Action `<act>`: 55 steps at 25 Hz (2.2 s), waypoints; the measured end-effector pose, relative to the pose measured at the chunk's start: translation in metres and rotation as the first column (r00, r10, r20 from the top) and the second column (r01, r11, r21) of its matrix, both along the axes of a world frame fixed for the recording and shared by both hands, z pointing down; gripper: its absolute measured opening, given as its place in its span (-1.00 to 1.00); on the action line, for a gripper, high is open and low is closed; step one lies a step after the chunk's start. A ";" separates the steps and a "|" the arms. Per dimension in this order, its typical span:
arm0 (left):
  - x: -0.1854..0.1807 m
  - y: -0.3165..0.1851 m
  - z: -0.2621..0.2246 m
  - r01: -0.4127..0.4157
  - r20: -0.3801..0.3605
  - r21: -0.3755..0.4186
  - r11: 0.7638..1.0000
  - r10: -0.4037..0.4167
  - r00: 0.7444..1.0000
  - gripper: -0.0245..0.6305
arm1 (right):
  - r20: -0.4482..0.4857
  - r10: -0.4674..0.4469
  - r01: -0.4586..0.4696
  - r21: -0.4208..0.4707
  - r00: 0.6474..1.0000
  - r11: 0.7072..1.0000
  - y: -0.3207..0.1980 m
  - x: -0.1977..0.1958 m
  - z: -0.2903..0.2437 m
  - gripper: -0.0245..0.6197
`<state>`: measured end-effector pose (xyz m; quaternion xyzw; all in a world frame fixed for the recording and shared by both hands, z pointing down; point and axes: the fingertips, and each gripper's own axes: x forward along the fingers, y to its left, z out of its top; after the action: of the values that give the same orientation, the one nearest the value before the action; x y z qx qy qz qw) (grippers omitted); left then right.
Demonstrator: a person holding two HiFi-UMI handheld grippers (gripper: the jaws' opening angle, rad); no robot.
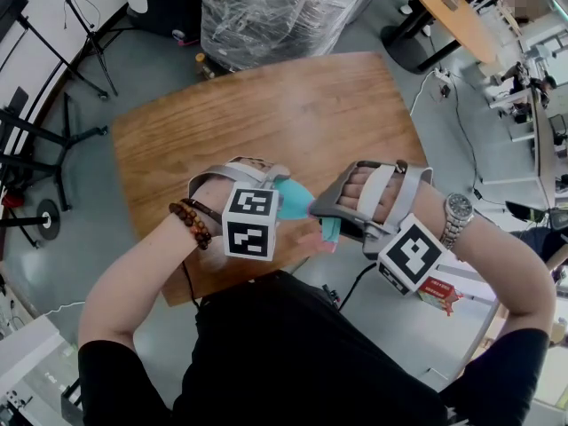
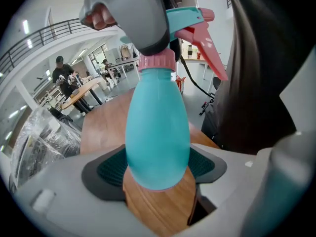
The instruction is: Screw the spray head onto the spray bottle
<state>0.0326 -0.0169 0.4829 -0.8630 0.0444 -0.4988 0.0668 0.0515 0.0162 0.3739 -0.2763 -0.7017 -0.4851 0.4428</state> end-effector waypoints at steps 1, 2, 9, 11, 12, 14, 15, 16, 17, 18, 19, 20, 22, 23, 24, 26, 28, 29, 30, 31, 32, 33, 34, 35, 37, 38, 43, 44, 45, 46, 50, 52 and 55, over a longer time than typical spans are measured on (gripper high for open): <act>0.001 0.000 -0.001 -0.008 -0.001 -0.002 1.000 0.008 1.000 0.31 | -0.001 -0.007 0.007 0.000 1.000 1.000 0.000 0.000 0.000 -0.56; 0.001 0.000 -0.002 -0.015 -0.001 -0.001 1.000 0.015 1.000 0.31 | -0.002 -0.013 0.013 0.000 1.000 1.000 0.000 0.001 0.000 -0.56; 0.000 0.000 -0.001 -0.050 0.018 0.008 0.999 0.049 0.999 0.31 | 0.024 -0.080 0.080 0.031 0.996 0.996 0.004 -0.002 -0.001 -0.56; 0.000 0.000 -0.001 -0.047 0.019 0.016 0.999 0.046 0.999 0.31 | 0.022 -0.064 0.063 0.023 0.998 0.998 0.004 0.000 0.001 -0.56; 0.000 -0.001 -0.001 -0.038 0.014 0.020 0.999 0.037 0.999 0.31 | 0.020 -0.033 0.033 0.007 0.999 0.999 0.002 0.001 0.002 -0.56; 0.000 -0.004 -0.001 -0.007 -0.002 0.027 1.000 0.007 1.000 0.30 | 0.029 0.074 -0.073 -0.054 0.997 0.996 -0.004 0.001 0.003 -0.56; 0.000 -0.006 -0.001 0.012 -0.010 0.032 0.999 -0.012 1.000 0.30 | 0.039 0.139 -0.135 -0.094 0.990 0.986 -0.007 0.000 0.003 -0.56; -0.001 -0.009 0.000 0.031 -0.018 0.038 0.999 -0.030 0.999 0.30 | 0.049 0.204 -0.196 -0.138 0.978 0.971 -0.010 -0.002 0.003 -0.56; -0.001 -0.012 0.000 0.050 -0.026 0.043 0.998 -0.048 0.998 0.30 | 0.058 0.268 -0.254 -0.182 0.962 0.950 -0.014 -0.003 0.002 -0.56; -0.001 -0.015 0.000 0.069 -0.035 0.049 0.996 -0.067 0.997 0.30 | 0.066 0.329 -0.307 -0.226 0.942 0.924 -0.018 -0.004 0.001 -0.56; -0.001 -0.018 0.000 0.088 -0.046 0.054 0.995 -0.086 0.995 0.30 | 0.071 0.387 -0.356 -0.269 0.919 0.895 -0.023 -0.005 0.000 -0.56; -0.002 -0.022 -0.001 0.108 -0.058 0.060 0.992 -0.104 0.993 0.30 | 0.074 0.440 -0.399 -0.309 0.895 0.863 -0.027 -0.006 0.000 -0.56; -0.002 -0.028 -0.001 0.148 -0.078 0.081 0.986 -0.142 0.987 0.29 | 0.071 0.538 -0.477 -0.378 0.840 0.794 -0.035 -0.009 -0.001 -0.56; -0.002 -0.032 0.000 0.169 -0.084 0.098 0.981 -0.161 0.983 0.29 | 0.066 0.585 -0.513 -0.409 0.808 0.755 -0.039 -0.010 0.000 -0.56; -0.004 -0.036 0.001 0.192 -0.086 0.118 0.974 -0.183 0.979 0.29 | 0.059 0.631 -0.547 -0.440 0.774 0.712 -0.043 -0.011 0.001 -0.56; -0.007 -0.045 0.003 0.240 -0.084 0.161 0.957 -0.229 0.970 0.29 | 0.043 0.719 -0.608 -0.501 0.693 0.616 -0.053 -0.013 0.003 -0.56; -0.010 -0.053 0.004 0.286 -0.083 0.204 0.936 -0.275 0.958 0.29 | 0.019 0.805 -0.656 -0.569 0.592 0.496 -0.064 -0.014 0.005 -0.56; -0.012 -0.058 0.005 0.309 -0.086 0.225 0.924 -0.298 0.951 0.29 | -0.004 0.847 -0.675 -0.606 0.531 0.421 -0.069 -0.014 0.008 -0.56; -0.013 -0.062 0.006 0.333 -0.091 0.242 0.911 -0.321 0.943 0.29 | -0.033 0.886 -0.689 -0.643 0.462 0.335 -0.075 -0.012 0.011 -0.56; -0.013 -0.065 0.008 0.356 -0.097 0.257 0.898 -0.343 0.934 0.29 | -0.068 0.919 -0.694 -0.678 0.388 0.243 -0.081 -0.010 0.015 -0.56; -0.014 -0.067 0.010 0.378 -0.105 0.269 0.886 -0.364 0.926 0.29 | -0.107 0.945 -0.690 -0.709 0.311 0.147 -0.086 -0.009 0.017 -0.56; -0.014 -0.069 0.013 0.399 -0.112 0.280 0.873 -0.382 0.917 0.29 | -0.153 0.961 -0.677 -0.734 0.231 0.046 -0.091 -0.008 0.020 -0.56; -0.013 -0.071 0.015 0.417 -0.119 0.290 0.861 -0.400 0.909 0.29 | -0.207 0.967 -0.655 -0.753 0.150 -0.060 -0.094 -0.006 0.023 -0.56; -0.014 -0.073 0.018 0.433 -0.123 0.302 0.849 -0.416 0.901 0.29 | -0.269 0.961 -0.624 -0.763 0.070 -0.169 -0.098 -0.004 0.026 -0.56; -0.013 -0.075 0.025 0.459 -0.124 0.320 0.829 -0.443 0.888 0.29 | -0.400 0.914 -0.534 -0.759 -0.069 -0.373 -0.103 0.000 0.034 -0.56; -0.012 -0.075 0.029 0.469 -0.124 0.322 0.823 -0.454 0.882 0.29 | -0.454 0.883 -0.489 -0.748 -0.117 -0.449 -0.105 0.003 0.038 -0.56; -0.005 -0.071 0.042 0.492 -0.145 0.267 0.829 -0.470 0.871 0.29 | -0.496 0.853 -0.468 -0.723 -0.159 -0.508 -0.105 0.007 0.047 -0.56; -0.004 -0.071 0.042 0.495 -0.151 0.256 0.830 -0.471 0.869 0.29 | -0.482 0.863 -0.484 -0.725 -0.149 -0.489 -0.105 0.007 0.046 -0.55; -0.003 -0.071 0.042 0.498 -0.157 0.245 0.832 -0.473 0.867 0.29 | -0.468 0.873 -0.499 -0.729 -0.137 -0.469 -0.105 0.007 0.045 -0.53; -0.003 -0.070 0.043 0.500 -0.161 0.232 0.834 -0.474 0.865 0.29 | -0.453 0.883 -0.513 -0.733 -0.122 -0.447 -0.105 0.008 0.043 -0.47; -0.004 -0.068 0.045 0.504 -0.181 0.193 0.842 -0.474 0.862 0.29 | -0.395 0.917 -0.564 -0.744 -0.060 -0.358 -0.104 0.007 0.033 -0.37; -0.003 -0.067 0.044 0.502 -0.198 0.173 0.847 -0.469 0.861 0.29 | -0.368 0.929 -0.588 -0.745 -0.031 -0.315 -0.102 0.009 0.029 -0.34; 0.001 -0.065 0.041 0.492 -0.230 0.132 0.861 -0.456 0.860 0.30 | -0.331 0.944 -0.620 -0.743 0.013 -0.252 -0.099 0.013 0.020 -0.32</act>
<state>0.0332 -0.0823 0.5234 -0.8588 0.3087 -0.4086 0.0174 0.0647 -0.0824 0.3937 0.2253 -0.8800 0.2538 0.3322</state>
